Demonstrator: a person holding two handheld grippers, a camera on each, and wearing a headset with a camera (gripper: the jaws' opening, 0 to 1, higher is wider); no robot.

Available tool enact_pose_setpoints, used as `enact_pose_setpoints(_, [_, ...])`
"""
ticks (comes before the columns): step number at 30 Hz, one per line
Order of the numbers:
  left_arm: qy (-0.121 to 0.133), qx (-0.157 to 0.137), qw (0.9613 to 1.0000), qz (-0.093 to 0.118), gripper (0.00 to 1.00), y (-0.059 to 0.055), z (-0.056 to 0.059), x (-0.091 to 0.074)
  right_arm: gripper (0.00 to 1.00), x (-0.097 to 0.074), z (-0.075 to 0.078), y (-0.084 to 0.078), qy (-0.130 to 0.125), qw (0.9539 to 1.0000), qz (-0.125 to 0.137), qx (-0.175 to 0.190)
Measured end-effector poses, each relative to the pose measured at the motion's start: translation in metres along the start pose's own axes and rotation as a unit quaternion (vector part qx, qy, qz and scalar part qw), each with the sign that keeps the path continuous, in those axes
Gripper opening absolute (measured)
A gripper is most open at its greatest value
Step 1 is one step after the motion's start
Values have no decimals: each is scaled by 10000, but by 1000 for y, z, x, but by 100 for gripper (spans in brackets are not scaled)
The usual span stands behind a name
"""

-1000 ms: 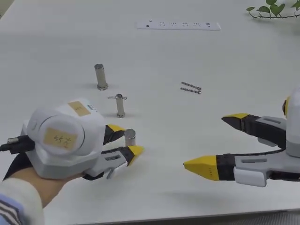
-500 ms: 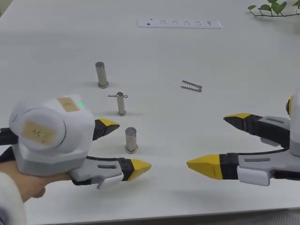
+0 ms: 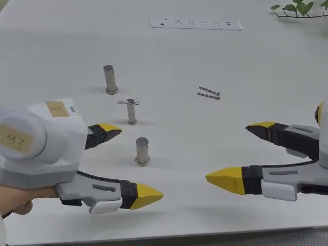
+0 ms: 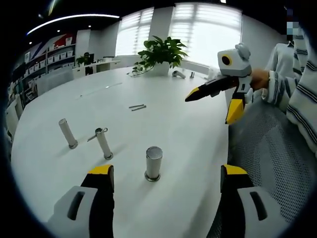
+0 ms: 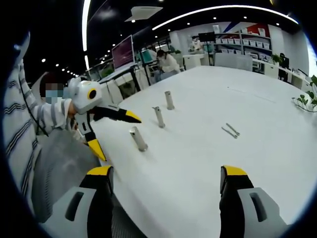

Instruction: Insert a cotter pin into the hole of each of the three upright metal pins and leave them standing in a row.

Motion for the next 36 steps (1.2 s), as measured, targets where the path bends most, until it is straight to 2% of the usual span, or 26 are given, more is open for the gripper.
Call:
enact_pose_setpoints(4, [-41, 77, 9999, 107, 99, -1, -2, -6, 90, -1, 2, 2, -19, 10000, -20, -24])
enact_pose_setpoints(10, [-29, -49, 9997, 239, 99, -1, -6, -11, 89, -2, 5, 6, -10, 9999, -93, -109])
enact_pose_setpoints(19, [44, -206, 9994, 270, 99, -6, -13, -14, 86, 0, 16, 19, 40, 9992, -252, -316])
enact_pose_setpoints(23, [57, -255, 9993, 282, 99, -7, -13, -15, 83, 1, 25, 24, 42, 9984, -348, -443])
enact_pose_setpoints(26, [37, -301, 9991, 288, 99, -9, -12, -16, 77, 1, 33, 29, 91, 9984, -337, -444])
enact_pose_setpoints(30, [22, -331, 9990, 301, 99, -10, -11, -16, 77, 2, 44, 35, 117, 9966, -495, -648])
enact_pose_setpoints(34, [16, -355, 9989, 310, 99, -11, -10, -16, 76, 6, 57, 44, 219, 9966, -448, -654])
enact_pose_setpoints(36, [14, -353, 9989, 308, 99, -11, -10, -16, 76, 9, 63, 47, 225, 9955, -522, -757])
Point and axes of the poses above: the centre of the closed fingertips' face, and the gripper's own axes: x roughly forward along the fingers, z roughly to its right, y roughly out of its top, the point moved 9 cm from there along -x, roughly backward along the fingers
